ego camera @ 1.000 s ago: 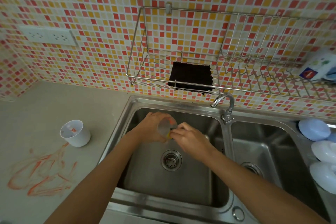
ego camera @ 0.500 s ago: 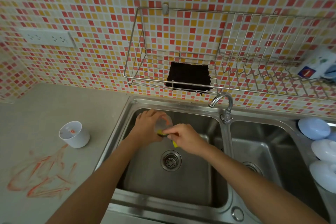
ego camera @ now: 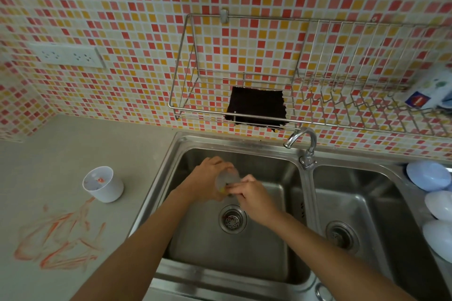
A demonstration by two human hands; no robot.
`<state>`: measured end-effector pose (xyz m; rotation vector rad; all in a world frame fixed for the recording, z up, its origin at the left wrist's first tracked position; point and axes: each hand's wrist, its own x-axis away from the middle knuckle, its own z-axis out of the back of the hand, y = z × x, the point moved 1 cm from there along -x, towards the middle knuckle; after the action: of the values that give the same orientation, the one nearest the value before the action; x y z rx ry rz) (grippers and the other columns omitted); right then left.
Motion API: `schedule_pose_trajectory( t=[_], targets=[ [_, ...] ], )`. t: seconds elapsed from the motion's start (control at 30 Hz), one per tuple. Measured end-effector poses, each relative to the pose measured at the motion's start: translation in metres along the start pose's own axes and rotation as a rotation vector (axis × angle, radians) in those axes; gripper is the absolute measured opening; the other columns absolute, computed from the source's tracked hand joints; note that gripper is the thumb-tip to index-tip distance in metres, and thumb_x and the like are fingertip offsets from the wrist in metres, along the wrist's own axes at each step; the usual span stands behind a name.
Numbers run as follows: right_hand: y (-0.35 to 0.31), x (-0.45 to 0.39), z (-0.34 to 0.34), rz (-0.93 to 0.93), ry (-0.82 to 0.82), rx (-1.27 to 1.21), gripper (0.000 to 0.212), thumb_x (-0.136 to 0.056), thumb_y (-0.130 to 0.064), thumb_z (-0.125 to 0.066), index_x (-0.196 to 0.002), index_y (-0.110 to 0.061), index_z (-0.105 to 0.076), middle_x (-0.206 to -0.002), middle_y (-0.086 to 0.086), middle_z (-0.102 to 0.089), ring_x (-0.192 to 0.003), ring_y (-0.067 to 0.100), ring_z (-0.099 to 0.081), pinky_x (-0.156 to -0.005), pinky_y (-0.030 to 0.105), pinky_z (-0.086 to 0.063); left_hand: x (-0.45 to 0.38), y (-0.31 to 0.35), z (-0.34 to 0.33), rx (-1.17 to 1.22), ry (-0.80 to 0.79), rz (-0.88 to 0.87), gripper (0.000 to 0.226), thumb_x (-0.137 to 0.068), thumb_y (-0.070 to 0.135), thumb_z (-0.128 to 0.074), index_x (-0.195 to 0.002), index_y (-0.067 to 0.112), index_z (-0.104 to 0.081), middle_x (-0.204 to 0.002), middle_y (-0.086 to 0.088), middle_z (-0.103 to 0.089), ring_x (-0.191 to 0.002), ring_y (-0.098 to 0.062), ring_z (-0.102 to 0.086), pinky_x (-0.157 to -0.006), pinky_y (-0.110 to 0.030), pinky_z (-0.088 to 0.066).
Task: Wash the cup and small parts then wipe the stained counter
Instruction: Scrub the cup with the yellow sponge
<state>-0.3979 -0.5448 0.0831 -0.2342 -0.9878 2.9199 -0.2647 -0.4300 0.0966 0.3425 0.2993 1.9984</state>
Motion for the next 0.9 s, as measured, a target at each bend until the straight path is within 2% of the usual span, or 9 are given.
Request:
schedule_pose_trajectory(
  t=[0.13,0.27,0.33,0.43,0.53,0.6,0.67,0.77,0.9],
  targets=[
    [0.008,-0.003,0.005,0.015,-0.115,0.047,0.031,-0.091,-0.010,-0.056,-0.113,-0.026,-0.071,-0.111,-0.003,-0.069,-0.094,0.016,-0.046,-0.081,0.027,-0.043,0.002,0.003,-0.005,0.003,0.002,0.006,0.080,-0.059,0.049,-0.073,-0.131,0.036,-0.042,-0.128,0.011,-0.046,-0.118,-0.015,-0.043,-0.099,-0.041,-0.044],
    [0.012,-0.017,0.032,0.272,-0.043,0.538,0.037,-0.067,-0.013,-0.078,-0.103,-0.020,-0.072,-0.103,-0.007,-0.069,-0.097,0.021,-0.057,-0.072,0.033,-0.051,-0.001,0.013,0.008,0.110,0.070,-0.012,0.080,-0.061,0.028,-0.082,-0.133,0.025,-0.047,-0.129,0.005,-0.047,-0.119,-0.015,-0.040,-0.106,-0.031,-0.033],
    [0.011,-0.018,0.039,0.332,-0.065,0.564,0.044,-0.063,-0.009,-0.078,-0.105,-0.018,-0.071,-0.107,-0.009,-0.067,-0.102,0.023,-0.055,-0.073,0.036,-0.051,-0.001,0.015,0.018,0.125,0.063,-0.029,0.080,-0.061,0.026,-0.084,-0.133,0.022,-0.049,-0.130,0.006,-0.049,-0.121,-0.012,-0.040,-0.107,-0.027,-0.028],
    [0.012,-0.014,0.038,0.395,-0.065,0.561,0.034,-0.070,-0.010,-0.070,-0.103,-0.018,-0.070,-0.106,-0.009,-0.066,-0.103,0.023,-0.056,-0.074,0.037,-0.052,0.002,0.009,0.022,0.180,0.035,-0.035,0.076,-0.060,0.021,-0.085,-0.130,0.021,-0.054,-0.126,0.009,-0.052,-0.117,-0.007,-0.041,-0.104,-0.024,-0.029],
    [0.008,-0.011,0.035,0.407,0.002,0.579,0.020,-0.078,-0.014,-0.070,-0.097,-0.020,-0.070,-0.095,-0.010,-0.066,-0.094,0.020,-0.057,-0.067,0.032,-0.053,0.006,0.011,0.028,0.236,0.057,-0.037,0.073,-0.060,0.018,-0.085,-0.126,0.024,-0.055,-0.115,0.017,-0.050,-0.108,0.000,-0.042,-0.095,-0.018,-0.030],
    [0.011,-0.010,0.031,0.397,0.081,0.615,0.022,-0.076,-0.012,-0.072,-0.096,-0.019,-0.069,-0.093,-0.010,-0.065,-0.092,0.019,-0.057,-0.066,0.029,-0.052,0.005,0.012,0.030,0.320,0.085,-0.006,0.066,-0.060,0.016,-0.083,-0.118,0.028,-0.056,-0.111,0.024,-0.055,-0.105,0.003,-0.049,-0.093,-0.017,-0.036],
    [0.012,-0.009,0.028,0.376,0.134,0.629,0.025,-0.077,-0.005,-0.068,-0.099,-0.017,-0.067,-0.096,-0.007,-0.064,-0.095,0.020,-0.056,-0.070,0.030,-0.053,0.006,0.010,0.027,0.352,0.102,0.019,0.066,-0.058,0.018,-0.081,-0.118,0.025,-0.056,-0.114,0.019,-0.061,-0.109,-0.001,-0.054,-0.097,-0.023,-0.043],
    [0.009,-0.008,0.024,0.353,0.188,0.627,0.026,-0.078,0.000,-0.061,-0.100,-0.014,-0.065,-0.100,-0.003,-0.064,-0.095,0.022,-0.055,-0.074,0.033,-0.053,0.006,0.008,0.014,0.257,0.143,0.079,0.089,-0.055,0.040,-0.079,-0.133,0.023,-0.041,-0.129,0.007,-0.052,-0.121,-0.017,-0.045,-0.102,-0.043,-0.041],
    [-0.002,-0.009,0.024,0.280,0.172,0.514,0.028,-0.079,0.001,-0.057,-0.100,-0.014,-0.068,-0.097,-0.006,-0.065,-0.092,0.019,-0.055,-0.074,0.027,-0.053,0.005,0.011,0.011,0.171,0.295,0.130,0.090,-0.052,0.057,-0.065,-0.132,0.020,-0.045,-0.126,-0.001,-0.048,-0.116,-0.023,-0.044,-0.097,-0.046,-0.043]
  ],
)
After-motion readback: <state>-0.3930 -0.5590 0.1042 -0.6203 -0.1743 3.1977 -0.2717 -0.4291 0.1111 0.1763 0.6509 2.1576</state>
